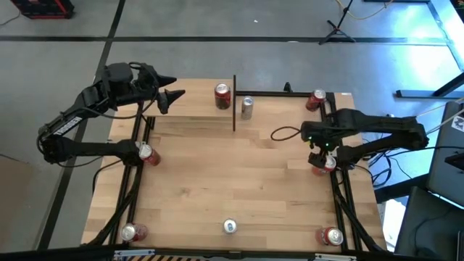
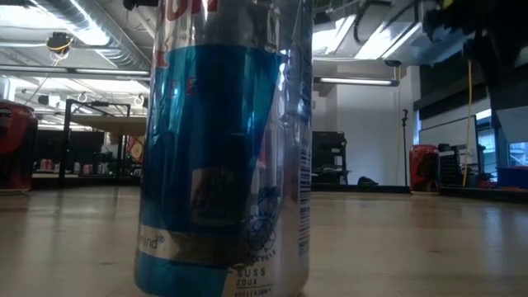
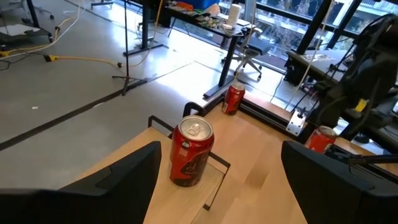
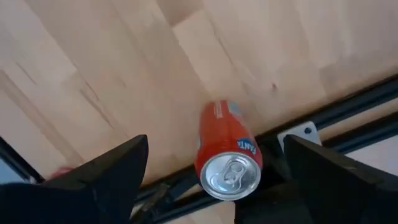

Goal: Place canned beverage on shelf
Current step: Move the top red soda can to the center of the table

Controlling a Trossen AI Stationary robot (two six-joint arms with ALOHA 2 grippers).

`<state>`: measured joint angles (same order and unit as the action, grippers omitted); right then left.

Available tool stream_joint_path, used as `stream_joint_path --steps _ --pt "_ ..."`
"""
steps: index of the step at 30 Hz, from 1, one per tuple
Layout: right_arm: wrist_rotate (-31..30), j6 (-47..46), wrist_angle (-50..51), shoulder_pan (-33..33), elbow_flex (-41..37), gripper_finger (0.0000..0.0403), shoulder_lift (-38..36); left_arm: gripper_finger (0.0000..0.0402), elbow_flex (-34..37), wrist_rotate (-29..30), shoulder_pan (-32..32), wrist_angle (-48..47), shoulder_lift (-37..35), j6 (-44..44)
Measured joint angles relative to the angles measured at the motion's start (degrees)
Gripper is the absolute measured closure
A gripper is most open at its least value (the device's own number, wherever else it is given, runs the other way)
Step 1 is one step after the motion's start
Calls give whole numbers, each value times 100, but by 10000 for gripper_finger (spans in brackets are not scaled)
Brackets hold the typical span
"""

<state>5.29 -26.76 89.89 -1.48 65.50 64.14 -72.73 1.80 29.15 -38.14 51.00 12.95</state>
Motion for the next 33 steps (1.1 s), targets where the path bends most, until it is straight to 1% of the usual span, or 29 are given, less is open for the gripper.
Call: stream_joint_path --steps 3,9,12,16,20,25,31,33 --pt "132 157 31 0 -279 41 -51 79 0 0 -2 -10 0 0" --pt "41 348 -4 -2 -661 41 -205 79 0 2 -62 -23 0 -44" --pt "180 596 13 -2 -775 41 -226 79 0 2 -124 -23 0 -135" --pt "157 855 0 -2 -1120 41 -214 79 0 30 -195 -25 0 -138" --pt "32 925 6 -2 -1483 41 -210 79 0 48 -258 -25 0 -138" --pt "201 925 10 -2 -1825 41 -201 79 0 51 -264 -25 0 -138" --pt "109 1080 12 -2 -1883 41 14 79 0 68 -262 -24 0 -138" --pt "96 1195 15 -2 -1885 49 101 79 0 68 -262 -25 0 -138"
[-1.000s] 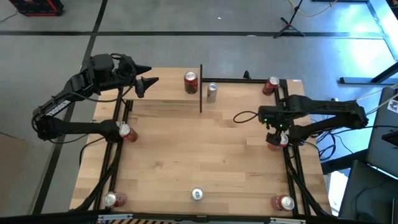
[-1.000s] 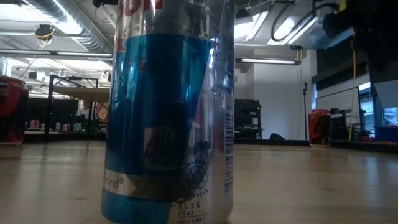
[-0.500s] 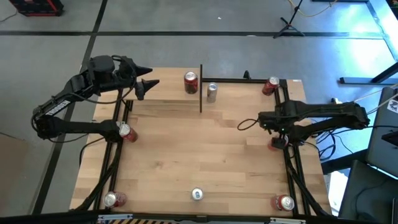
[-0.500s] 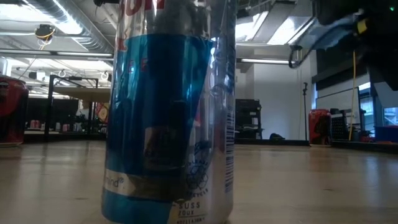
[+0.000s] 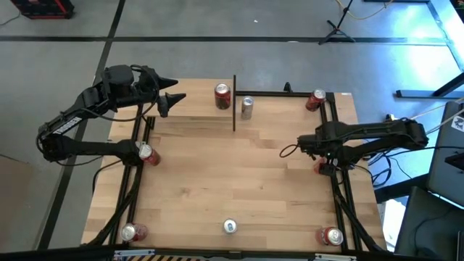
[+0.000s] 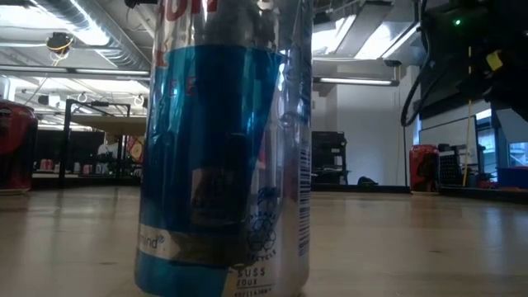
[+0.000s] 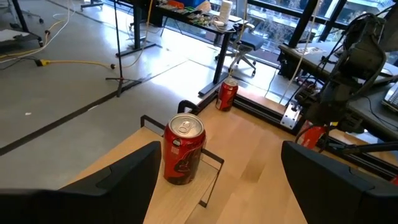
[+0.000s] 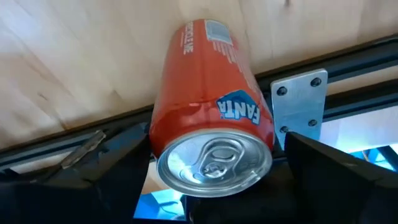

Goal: Place canned beverage on shelf
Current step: Move the top red soda can to the center of the table

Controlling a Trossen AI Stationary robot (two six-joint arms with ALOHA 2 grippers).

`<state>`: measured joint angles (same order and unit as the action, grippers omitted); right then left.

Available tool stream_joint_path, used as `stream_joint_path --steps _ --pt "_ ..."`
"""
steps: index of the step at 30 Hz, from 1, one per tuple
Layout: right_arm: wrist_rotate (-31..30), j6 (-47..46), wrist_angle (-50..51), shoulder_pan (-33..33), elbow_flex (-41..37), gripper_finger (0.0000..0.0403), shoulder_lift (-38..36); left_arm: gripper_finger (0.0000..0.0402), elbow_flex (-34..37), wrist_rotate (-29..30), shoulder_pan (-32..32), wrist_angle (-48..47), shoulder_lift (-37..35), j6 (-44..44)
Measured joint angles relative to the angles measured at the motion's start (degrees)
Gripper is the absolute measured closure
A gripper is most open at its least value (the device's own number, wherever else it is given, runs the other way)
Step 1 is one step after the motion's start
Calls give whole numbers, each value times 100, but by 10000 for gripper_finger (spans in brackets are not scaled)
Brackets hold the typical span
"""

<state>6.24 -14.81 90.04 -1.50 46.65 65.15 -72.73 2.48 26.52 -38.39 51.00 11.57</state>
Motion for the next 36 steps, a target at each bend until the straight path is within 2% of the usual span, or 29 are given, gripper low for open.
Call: stream_joint_path --steps 3,8,14,18,25,36 --pt "59 151 -3 0 1 86 128 79 0 0 0 1 0 0" --pt "67 268 29 0 98 174 228 79 0 -7 0 2 0 0" --pt "-36 277 -309 0 651 175 260 79 0 -11 2 2 0 0" --pt "-208 272 -531 0 1164 175 586 79 0 -26 2 3 0 0" --pt "-477 574 -855 0 2335 175 1860 79 0 -24 2 2 0 2" --pt "-339 880 -793 0 4003 176 3885 79 0 -26 2 2 0 3"
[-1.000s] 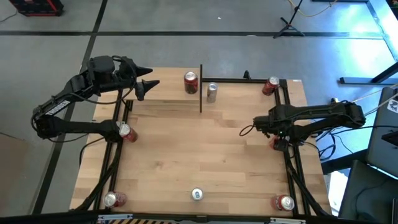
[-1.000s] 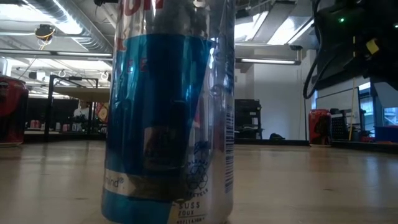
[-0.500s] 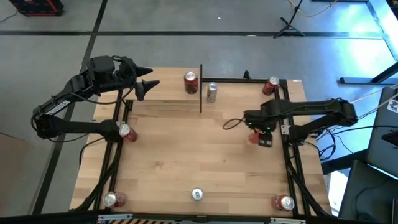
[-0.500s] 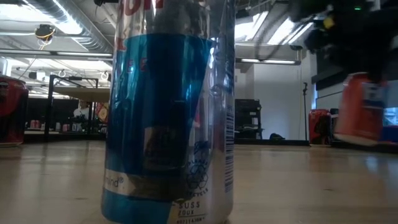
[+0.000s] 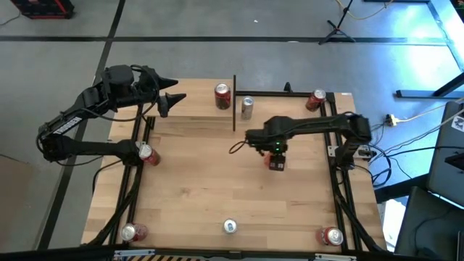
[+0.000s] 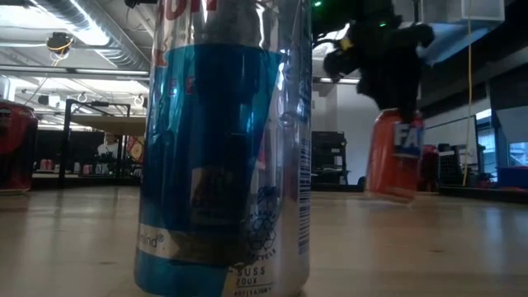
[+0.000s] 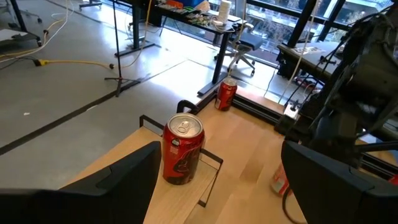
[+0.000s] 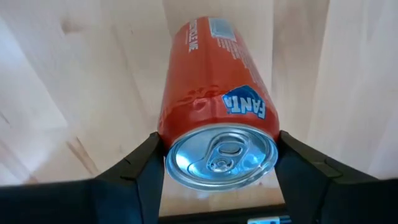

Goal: Place canned beverage on shelf
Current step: Move the top red soda can to the center of the table, then adjust the red-black soda can on the shelf

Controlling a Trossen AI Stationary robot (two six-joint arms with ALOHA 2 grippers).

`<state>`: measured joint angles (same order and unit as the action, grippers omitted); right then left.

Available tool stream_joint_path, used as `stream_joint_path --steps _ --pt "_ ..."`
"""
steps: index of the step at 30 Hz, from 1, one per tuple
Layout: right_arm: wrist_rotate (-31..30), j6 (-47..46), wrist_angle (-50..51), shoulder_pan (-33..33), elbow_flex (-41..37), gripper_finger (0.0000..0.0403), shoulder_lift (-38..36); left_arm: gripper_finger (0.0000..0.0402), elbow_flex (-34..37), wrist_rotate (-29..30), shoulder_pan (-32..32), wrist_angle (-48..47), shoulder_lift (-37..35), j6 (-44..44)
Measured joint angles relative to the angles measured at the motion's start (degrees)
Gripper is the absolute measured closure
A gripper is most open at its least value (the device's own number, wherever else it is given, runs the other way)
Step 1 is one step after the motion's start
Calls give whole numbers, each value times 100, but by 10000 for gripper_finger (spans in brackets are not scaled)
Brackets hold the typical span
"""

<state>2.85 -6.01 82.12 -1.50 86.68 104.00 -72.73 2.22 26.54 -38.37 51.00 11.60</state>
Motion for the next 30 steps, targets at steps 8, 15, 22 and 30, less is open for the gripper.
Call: stream_joint_path --steps 8,15,22,30 --pt "185 86 -41 -4 550 161 407 79 0 -22 1 -2 0 26" --pt "279 215 31 -2 986 59 401 79 0 -20 1 0 0 26" --pt "123 352 57 -111 1159 25 7 79 0 -20 1 -3 0 26" --pt "-20 538 248 -960 1147 39 -612 79 0 -17 1 -3 0 26"
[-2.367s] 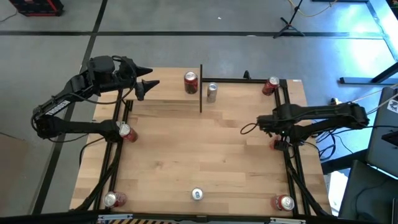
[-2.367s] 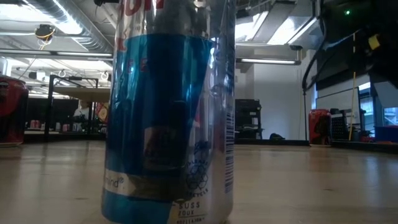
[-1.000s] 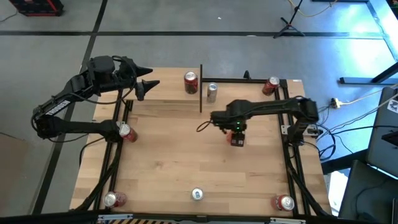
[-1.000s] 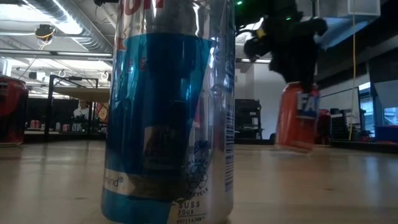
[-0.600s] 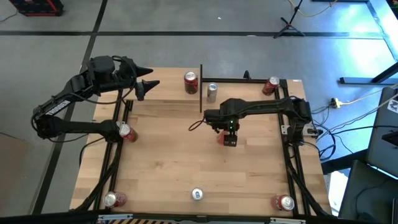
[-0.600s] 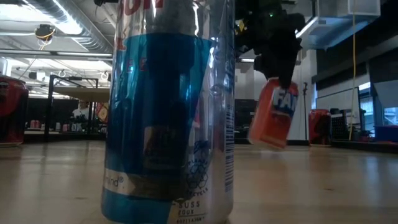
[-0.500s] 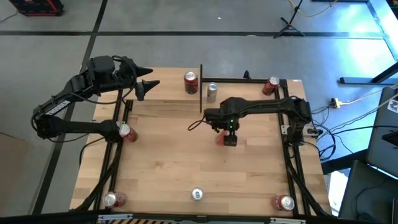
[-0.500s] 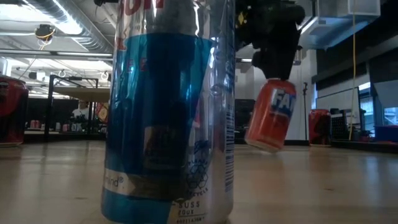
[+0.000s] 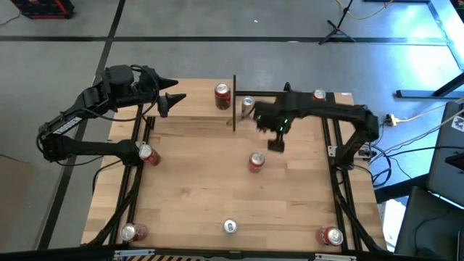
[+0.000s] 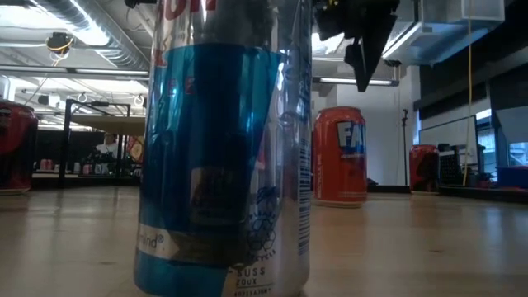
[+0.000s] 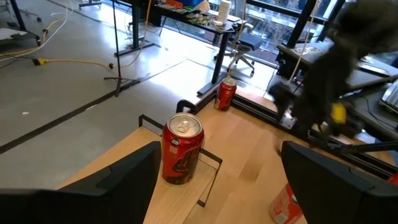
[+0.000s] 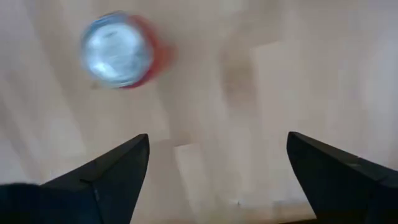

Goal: Place canned beverage on shelf
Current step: Adjust the red-black soda can on the shelf

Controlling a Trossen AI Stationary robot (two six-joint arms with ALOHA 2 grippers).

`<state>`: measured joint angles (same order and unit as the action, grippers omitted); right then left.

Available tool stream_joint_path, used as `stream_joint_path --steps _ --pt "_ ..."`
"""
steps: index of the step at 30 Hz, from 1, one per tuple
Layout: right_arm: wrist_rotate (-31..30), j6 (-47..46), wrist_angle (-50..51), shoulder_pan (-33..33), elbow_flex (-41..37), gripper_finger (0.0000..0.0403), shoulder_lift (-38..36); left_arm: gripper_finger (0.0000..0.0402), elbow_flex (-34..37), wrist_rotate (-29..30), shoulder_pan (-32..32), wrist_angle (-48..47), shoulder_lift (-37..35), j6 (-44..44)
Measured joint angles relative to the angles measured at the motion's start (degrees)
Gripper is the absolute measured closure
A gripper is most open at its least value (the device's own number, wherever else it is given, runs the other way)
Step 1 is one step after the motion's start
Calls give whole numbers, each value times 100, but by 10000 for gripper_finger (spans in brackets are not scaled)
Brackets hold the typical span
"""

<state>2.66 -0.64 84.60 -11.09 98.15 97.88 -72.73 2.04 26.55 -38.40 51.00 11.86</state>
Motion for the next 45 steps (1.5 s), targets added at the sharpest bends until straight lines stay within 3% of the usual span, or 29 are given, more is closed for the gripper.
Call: stream_joint_path --steps 6,13,18,21,38,45 --pt "-701 356 190 -1440 -2 47 -466 79 0 0 0 -1 0 0" --pt "-1130 897 197 -3358 -2 47 -495 79 0 2 0 -1 0 0" --pt "-2078 1133 -172 -4231 -4 47 -495 79 0 43 0 -1 0 0" --pt "-2455 1171 -328 -4521 -4 47 -484 79 0 71 0 1 0 0" --pt "-1795 732 -13 -5146 -15 47 425 79 0 177 0 0 0 0" --pt "-1930 981 -53 -5252 -240 47 626 79 0 175 0 -1 0 0"
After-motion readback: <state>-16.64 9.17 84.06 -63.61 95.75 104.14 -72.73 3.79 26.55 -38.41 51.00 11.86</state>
